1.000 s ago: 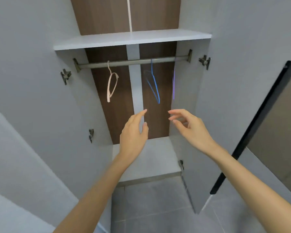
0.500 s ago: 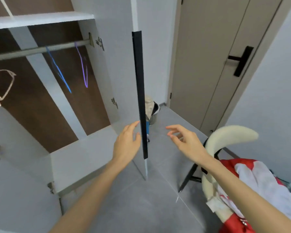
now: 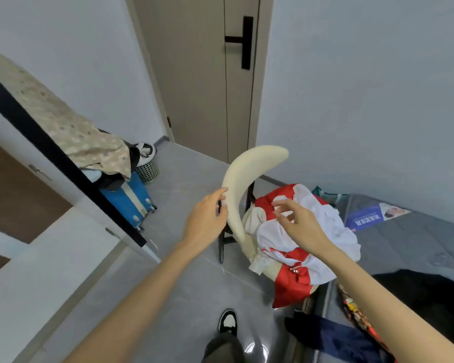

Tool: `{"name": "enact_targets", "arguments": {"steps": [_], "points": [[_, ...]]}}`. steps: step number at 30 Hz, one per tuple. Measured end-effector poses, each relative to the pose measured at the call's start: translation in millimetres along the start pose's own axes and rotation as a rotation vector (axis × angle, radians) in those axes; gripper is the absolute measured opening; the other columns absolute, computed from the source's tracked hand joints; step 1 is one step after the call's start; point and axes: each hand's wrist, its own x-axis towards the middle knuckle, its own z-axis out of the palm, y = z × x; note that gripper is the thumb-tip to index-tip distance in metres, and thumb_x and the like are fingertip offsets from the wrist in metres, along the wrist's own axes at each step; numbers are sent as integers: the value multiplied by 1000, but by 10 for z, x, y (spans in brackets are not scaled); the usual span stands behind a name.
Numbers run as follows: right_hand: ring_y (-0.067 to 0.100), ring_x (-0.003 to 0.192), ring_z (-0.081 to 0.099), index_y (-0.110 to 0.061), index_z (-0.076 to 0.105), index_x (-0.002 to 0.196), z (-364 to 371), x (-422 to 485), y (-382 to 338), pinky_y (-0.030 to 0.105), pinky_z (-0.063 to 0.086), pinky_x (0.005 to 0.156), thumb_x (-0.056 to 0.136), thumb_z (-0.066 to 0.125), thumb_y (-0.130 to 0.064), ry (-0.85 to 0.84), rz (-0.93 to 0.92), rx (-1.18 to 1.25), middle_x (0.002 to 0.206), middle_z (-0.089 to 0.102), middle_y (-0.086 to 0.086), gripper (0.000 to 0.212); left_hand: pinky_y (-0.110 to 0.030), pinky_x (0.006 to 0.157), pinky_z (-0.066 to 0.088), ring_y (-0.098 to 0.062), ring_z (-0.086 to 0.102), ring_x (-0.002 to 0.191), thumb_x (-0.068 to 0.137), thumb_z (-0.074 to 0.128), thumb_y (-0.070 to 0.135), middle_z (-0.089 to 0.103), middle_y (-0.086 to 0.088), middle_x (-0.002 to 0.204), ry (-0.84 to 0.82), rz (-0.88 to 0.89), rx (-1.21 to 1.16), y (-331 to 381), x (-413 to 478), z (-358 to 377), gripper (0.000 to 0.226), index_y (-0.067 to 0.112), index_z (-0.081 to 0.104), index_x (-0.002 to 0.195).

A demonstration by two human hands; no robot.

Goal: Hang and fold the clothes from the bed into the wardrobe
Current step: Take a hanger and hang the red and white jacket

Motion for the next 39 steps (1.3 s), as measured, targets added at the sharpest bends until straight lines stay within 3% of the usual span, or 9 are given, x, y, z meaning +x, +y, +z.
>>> {"name": "enact_targets", "arguments": {"steps": [3,5,11,16,19,23,28,35,39], "points": [[26,80,64,-16,62,117,-86,59,366,25,49,74,93,53,-8,33,135,-17,98,65,-7,26,-29,90,45,-14,57,108,96,47,17,58,3,128,-113,7,-18,-14,281,393,42,25,47,137],[24,85,64,-16,60,119,-111,125,611,29,51,82,93,53,-9,31,228,-27,108,65,-2,28,-26,89,43,-15,57,109,95,47,17,58,2,128,-192,10,-27,-44,460,652,43,24,46,138],[17,89,59,-17,56,125,-60,270,1286,28,45,89,93,54,-12,6,486,-93,128,56,6,33,-41,96,46,-20,56,112,95,46,19,55,0,130,-444,-30,-16,-175,963,1337,46,20,41,140],[25,118,49,-15,47,135,107,300,1764,29,35,100,92,54,-11,-22,644,-54,139,46,14,43,-39,101,42,-22,50,122,95,46,19,47,-4,138,-618,-185,-77,-358,1164,1894,51,15,32,144],[32,121,47,-18,35,142,188,413,2018,34,35,100,93,55,-13,8,716,-27,142,41,16,54,-39,104,40,-23,47,126,94,45,15,46,-7,141,-649,-228,-96,-478,1289,2203,51,13,33,144],[34,128,40,-19,30,145,284,660,2425,44,35,107,93,56,-15,75,774,0,145,36,16,58,-29,99,41,-22,49,124,95,44,12,47,-4,141,-679,-244,-81,-665,1477,2607,53,11,33,146],[33,129,41,-17,28,147,425,1008,3031,43,36,107,92,58,-15,63,837,61,145,35,18,64,-35,106,36,-25,41,132,94,47,15,42,-5,144,-676,-256,14,-989,1751,3161,54,15,32,147],[25,139,22,-26,28,149,757,1253,3646,26,22,107,89,67,-27,-151,721,109,148,23,12,72,-54,111,27,-29,25,142,80,67,40,24,-5,156,-788,-364,157,-1400,1882,3813,95,18,10,153],[25,143,17,-28,24,151,814,1243,3771,35,23,115,90,64,-31,-245,710,88,155,10,12,73,-45,104,36,-28,44,128,83,65,37,47,-5,140,-741,-388,188,-1499,1746,3948,75,14,30,145]]}}
